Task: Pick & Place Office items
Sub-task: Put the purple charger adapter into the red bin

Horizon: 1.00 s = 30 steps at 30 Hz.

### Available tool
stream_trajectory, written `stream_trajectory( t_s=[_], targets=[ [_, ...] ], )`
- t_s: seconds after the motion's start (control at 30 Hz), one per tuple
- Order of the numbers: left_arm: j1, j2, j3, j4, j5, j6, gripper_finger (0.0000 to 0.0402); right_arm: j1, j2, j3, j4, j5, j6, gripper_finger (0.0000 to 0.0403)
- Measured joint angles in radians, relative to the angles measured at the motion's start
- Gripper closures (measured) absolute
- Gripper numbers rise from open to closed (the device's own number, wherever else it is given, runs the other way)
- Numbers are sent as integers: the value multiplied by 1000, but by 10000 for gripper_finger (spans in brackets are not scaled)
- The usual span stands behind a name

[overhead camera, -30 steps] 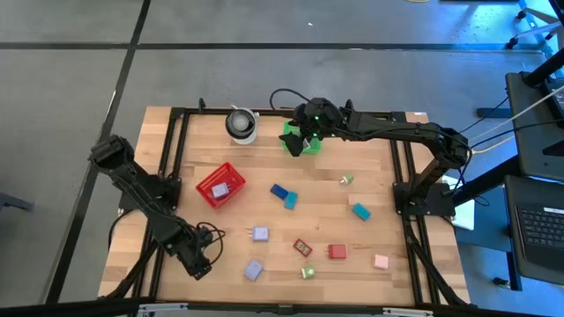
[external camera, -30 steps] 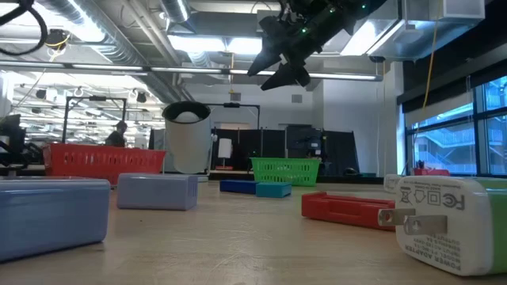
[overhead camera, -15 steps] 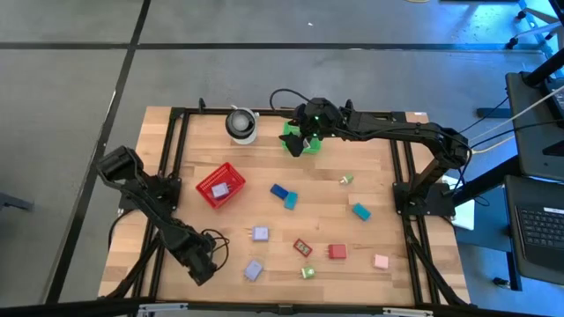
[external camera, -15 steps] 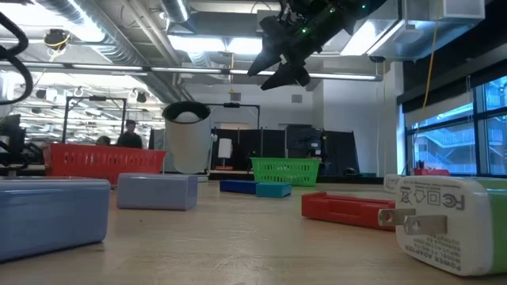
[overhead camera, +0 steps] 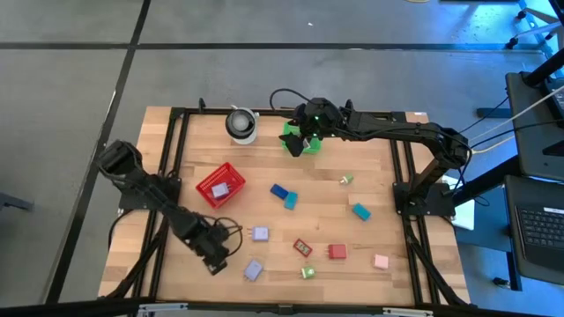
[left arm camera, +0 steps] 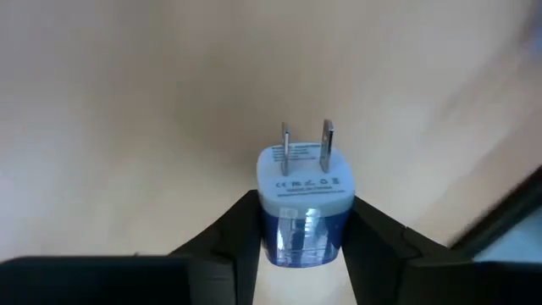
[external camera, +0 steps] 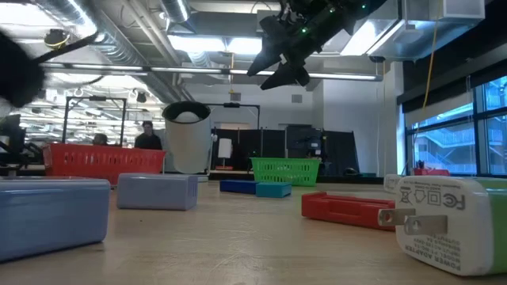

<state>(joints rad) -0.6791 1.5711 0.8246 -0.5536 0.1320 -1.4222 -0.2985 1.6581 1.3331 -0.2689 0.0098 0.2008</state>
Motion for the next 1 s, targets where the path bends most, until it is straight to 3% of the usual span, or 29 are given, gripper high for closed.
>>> stream_trajectory(
  t_s=[0.23,0.53,0.77,1.0],
  targets=[
    [196,-104,3,18,-291,331,266,0,0,0,0,-3,27,85],
    [407,-307,55,150,-525,811,267,1,0,0,0,-3,28,85],
    [488,-461,55,454,-522,1007,267,1,0,0,0,-2,82,85],
    [512,-494,56,624,-376,1117,259,1,0,0,0,-1,80,85]
  ],
)
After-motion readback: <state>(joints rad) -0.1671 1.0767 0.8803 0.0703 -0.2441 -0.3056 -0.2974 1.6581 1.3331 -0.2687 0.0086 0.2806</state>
